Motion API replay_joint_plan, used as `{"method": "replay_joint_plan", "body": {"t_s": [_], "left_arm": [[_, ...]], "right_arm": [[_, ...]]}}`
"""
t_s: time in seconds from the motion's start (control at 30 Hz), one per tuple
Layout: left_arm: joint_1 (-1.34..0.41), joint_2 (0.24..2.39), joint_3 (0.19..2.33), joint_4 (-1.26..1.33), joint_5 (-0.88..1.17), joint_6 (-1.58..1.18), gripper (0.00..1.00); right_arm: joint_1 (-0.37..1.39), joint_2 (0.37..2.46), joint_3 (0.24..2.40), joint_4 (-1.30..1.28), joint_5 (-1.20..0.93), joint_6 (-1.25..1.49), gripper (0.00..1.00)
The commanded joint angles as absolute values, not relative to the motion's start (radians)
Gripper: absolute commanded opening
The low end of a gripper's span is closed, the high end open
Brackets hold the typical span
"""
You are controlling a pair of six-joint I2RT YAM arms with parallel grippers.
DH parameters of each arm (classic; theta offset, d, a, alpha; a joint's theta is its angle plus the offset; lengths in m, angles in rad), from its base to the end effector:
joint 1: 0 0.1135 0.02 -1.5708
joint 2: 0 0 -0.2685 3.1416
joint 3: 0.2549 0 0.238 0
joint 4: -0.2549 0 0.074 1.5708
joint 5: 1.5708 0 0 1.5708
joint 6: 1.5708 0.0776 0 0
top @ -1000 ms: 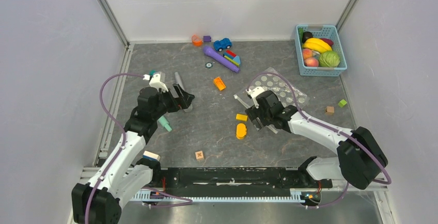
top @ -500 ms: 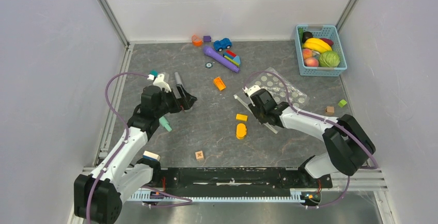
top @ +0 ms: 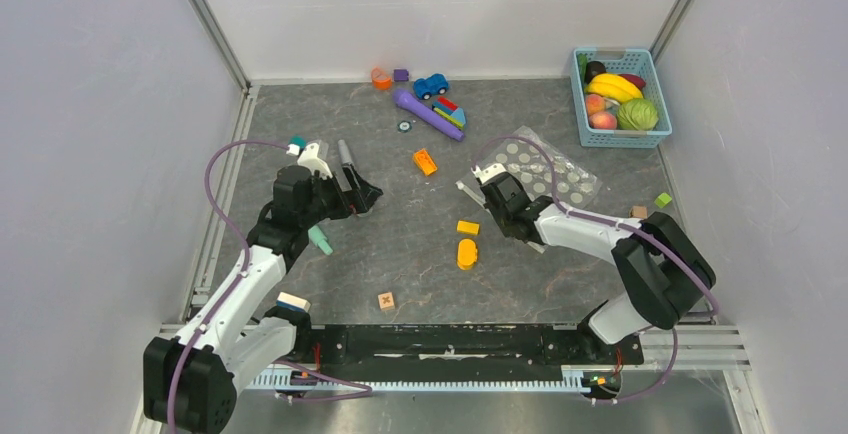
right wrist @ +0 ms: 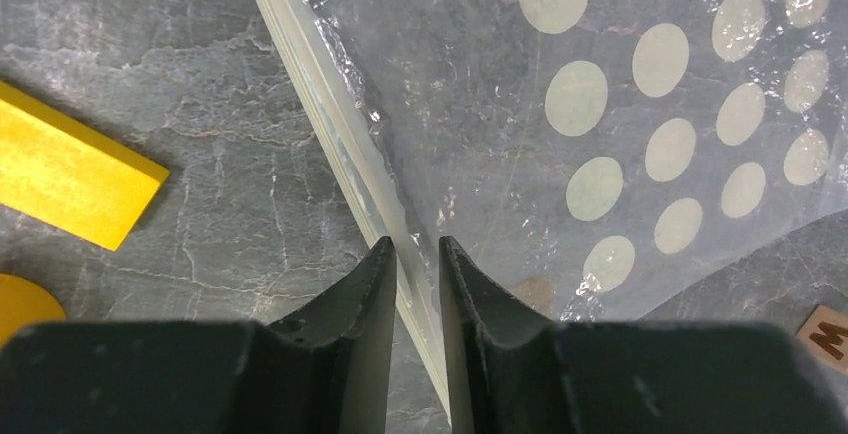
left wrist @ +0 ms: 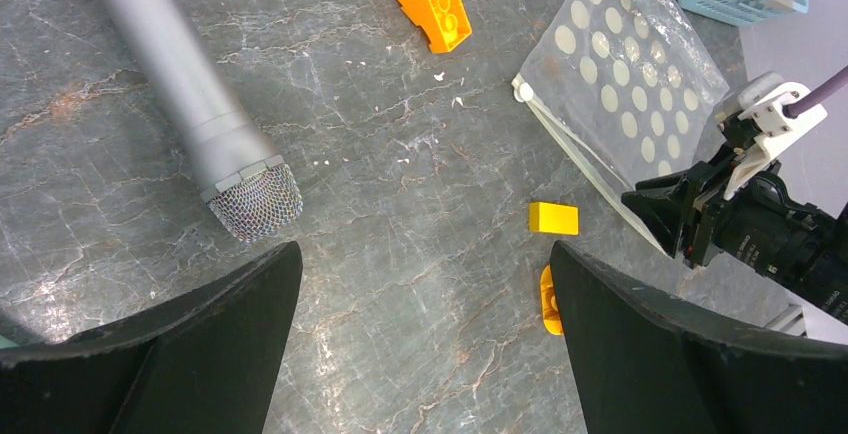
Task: Place the food in the zip-top bag and seal the zipper
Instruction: Pick up the zipper food storage bag at the center of the board.
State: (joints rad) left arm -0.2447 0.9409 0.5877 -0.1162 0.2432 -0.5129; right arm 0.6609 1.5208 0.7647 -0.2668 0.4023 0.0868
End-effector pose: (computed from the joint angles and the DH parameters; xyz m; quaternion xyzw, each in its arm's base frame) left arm 0.2204 -0.0743 0.2396 -0.0502 0.8468 -0.2881 0.4444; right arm 0.2484 0.1547 0.1432 -0.2152 0.9200 -0.0823 0.3170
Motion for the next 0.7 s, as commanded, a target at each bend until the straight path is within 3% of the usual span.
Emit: {"method": "replay_joint_plan", "body": {"t_s": [0.0,0.23,0.5,0.67], "left_arm": [[-0.247,0.939,0.619,-0.072,0.276,-0.481,1.00],[-0.247,0.940,0.620,-0.070,0.309,-0.478,1.00],[-0.263,0.969,0.627,0.028,0.477,-0.550,1.00],[-0.397,1.038,0.670,0.106,0.455,-0.620,1.00]], "right_arm": [[0.663,1.530,0.789,-0.224,0.465,0.122,0.25],[0.663,1.485,0.784,-0.205,0.517,0.140,0.01],[0.664,1.216,0.712,-0.058,0.370,0.217,0.00],[0.663,1.078,0.698,0.088,0.232,0.220,0.00]]}}
